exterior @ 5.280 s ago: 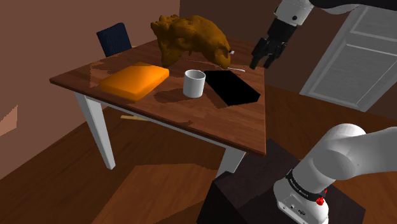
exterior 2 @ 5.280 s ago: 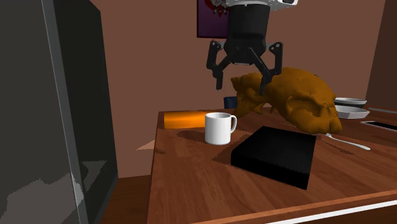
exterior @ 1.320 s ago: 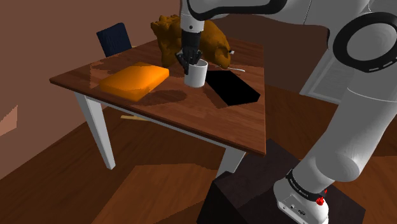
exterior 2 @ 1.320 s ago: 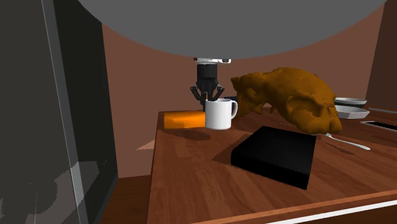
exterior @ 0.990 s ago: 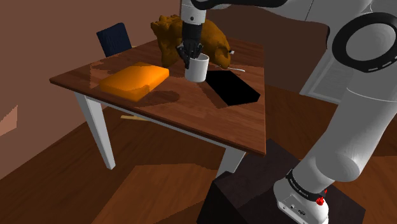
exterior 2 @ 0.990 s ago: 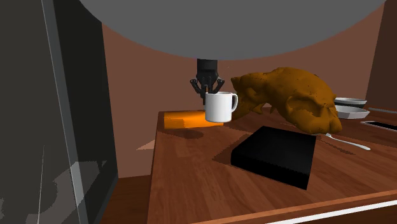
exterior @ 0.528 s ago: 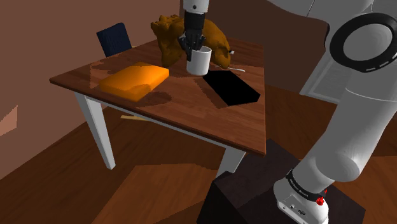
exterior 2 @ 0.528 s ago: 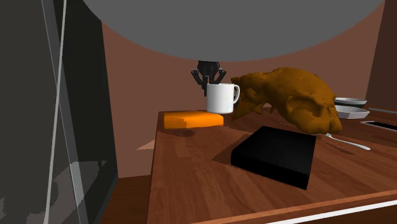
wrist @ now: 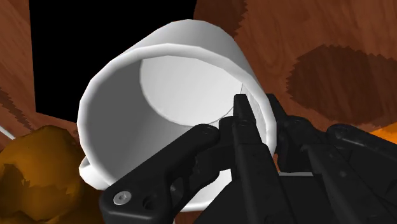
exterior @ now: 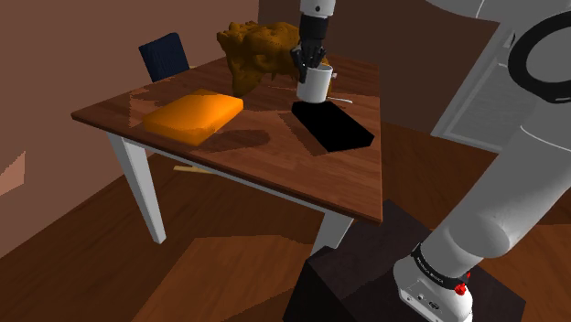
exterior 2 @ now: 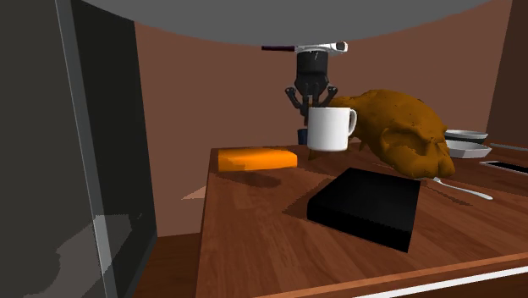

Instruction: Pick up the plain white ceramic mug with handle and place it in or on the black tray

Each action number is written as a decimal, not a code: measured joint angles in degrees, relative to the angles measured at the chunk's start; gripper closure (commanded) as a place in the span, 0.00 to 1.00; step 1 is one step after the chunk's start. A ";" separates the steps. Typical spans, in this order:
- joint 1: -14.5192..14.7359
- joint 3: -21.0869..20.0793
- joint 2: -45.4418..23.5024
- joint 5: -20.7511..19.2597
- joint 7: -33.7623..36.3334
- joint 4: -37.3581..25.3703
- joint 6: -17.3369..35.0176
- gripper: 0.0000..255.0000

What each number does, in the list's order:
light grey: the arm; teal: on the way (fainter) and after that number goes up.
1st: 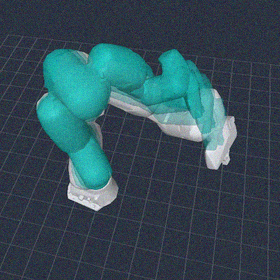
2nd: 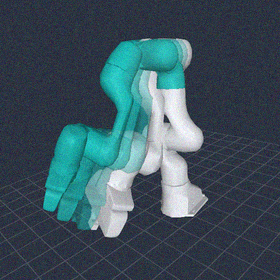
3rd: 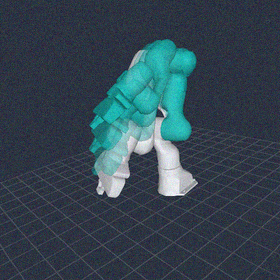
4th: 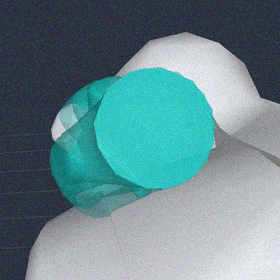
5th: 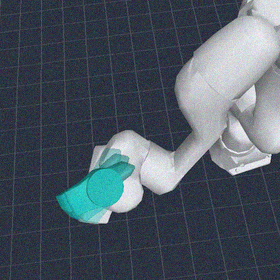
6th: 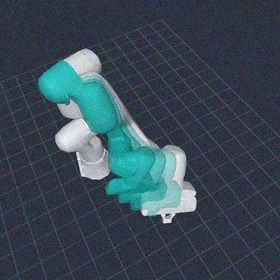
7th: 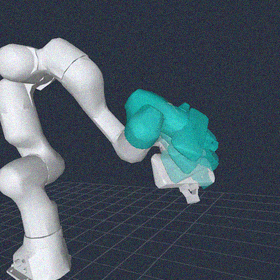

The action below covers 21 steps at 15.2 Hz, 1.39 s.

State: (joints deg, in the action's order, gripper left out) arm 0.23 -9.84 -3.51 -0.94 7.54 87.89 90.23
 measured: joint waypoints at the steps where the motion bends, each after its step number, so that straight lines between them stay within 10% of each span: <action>1: -0.61 0.52 0.58 0.09 -1.14 0.23 -0.33 1.00; 9: -5.87 5.62 5.18 0.52 -11.49 4.66 -0.37 1.00; 21: -6.35 6.16 6.78 0.59 -12.54 14.99 8.32 1.00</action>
State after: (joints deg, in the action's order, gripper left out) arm -6.12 -3.69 3.28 -0.34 -4.99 102.88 98.55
